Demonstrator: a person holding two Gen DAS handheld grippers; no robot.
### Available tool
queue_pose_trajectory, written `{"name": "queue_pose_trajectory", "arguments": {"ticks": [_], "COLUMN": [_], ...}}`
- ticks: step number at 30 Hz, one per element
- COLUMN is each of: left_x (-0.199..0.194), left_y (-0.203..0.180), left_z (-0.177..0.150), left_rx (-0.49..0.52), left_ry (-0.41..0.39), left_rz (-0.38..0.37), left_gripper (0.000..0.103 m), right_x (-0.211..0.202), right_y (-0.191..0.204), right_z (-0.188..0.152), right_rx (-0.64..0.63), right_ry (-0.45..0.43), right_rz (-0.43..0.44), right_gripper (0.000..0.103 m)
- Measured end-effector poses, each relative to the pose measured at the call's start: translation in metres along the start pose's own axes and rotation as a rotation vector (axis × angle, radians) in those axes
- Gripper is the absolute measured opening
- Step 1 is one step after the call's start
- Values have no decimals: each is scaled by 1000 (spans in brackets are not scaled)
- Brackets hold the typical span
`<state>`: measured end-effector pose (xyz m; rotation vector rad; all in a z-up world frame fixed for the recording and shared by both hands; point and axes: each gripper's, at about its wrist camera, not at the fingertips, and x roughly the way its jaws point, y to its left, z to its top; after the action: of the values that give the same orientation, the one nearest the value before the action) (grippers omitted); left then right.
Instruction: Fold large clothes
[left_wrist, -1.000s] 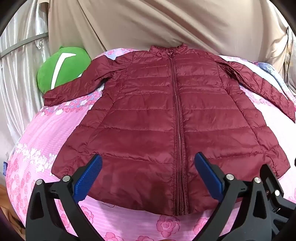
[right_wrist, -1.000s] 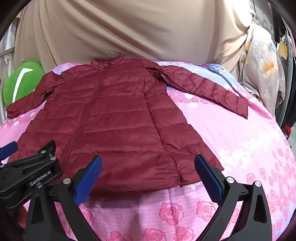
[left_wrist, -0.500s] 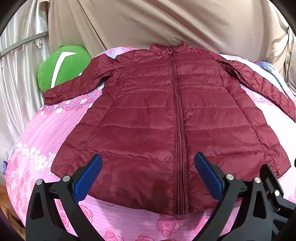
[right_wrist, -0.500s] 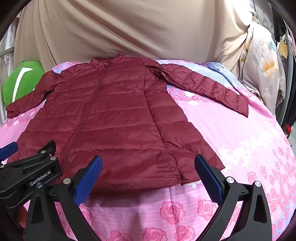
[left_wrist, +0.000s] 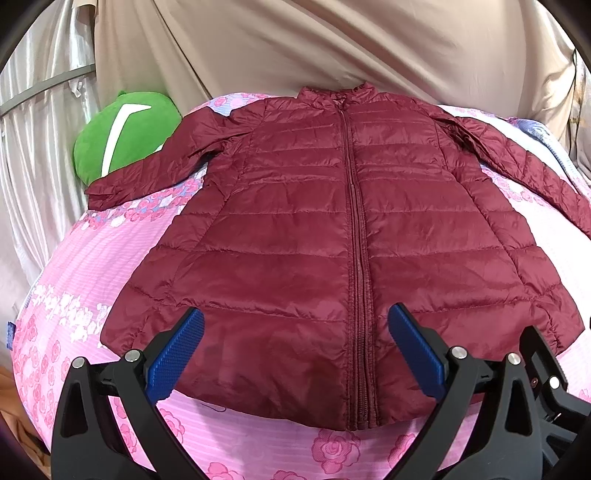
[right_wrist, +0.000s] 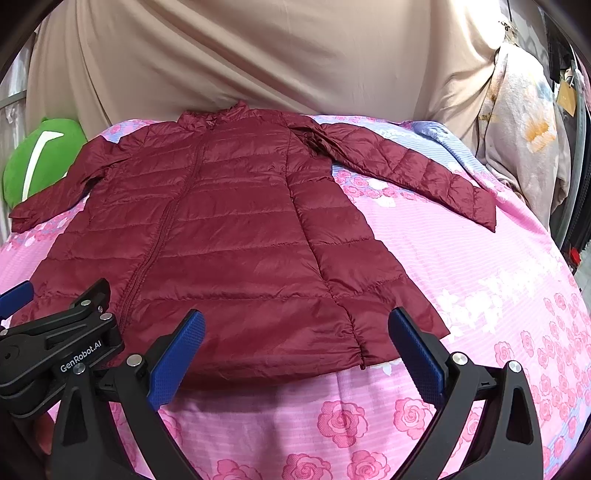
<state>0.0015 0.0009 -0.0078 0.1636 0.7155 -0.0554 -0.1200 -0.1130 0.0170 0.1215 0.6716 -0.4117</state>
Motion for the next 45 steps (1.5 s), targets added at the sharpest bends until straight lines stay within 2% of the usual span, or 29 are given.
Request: {"name": "queue_pose_trajectory", "arguments": {"ticks": [45], "left_x": [8], "left_y": [-3], "left_z": [0], "left_rx": [15], "left_ry": [13], "left_rz": [-4], "left_gripper": [97], "right_x": [9], "right_y": [-4], "right_z": [-2], "right_rx": [4], "right_ry": [19], "right_rz": [-4], "right_gripper": [98]}}
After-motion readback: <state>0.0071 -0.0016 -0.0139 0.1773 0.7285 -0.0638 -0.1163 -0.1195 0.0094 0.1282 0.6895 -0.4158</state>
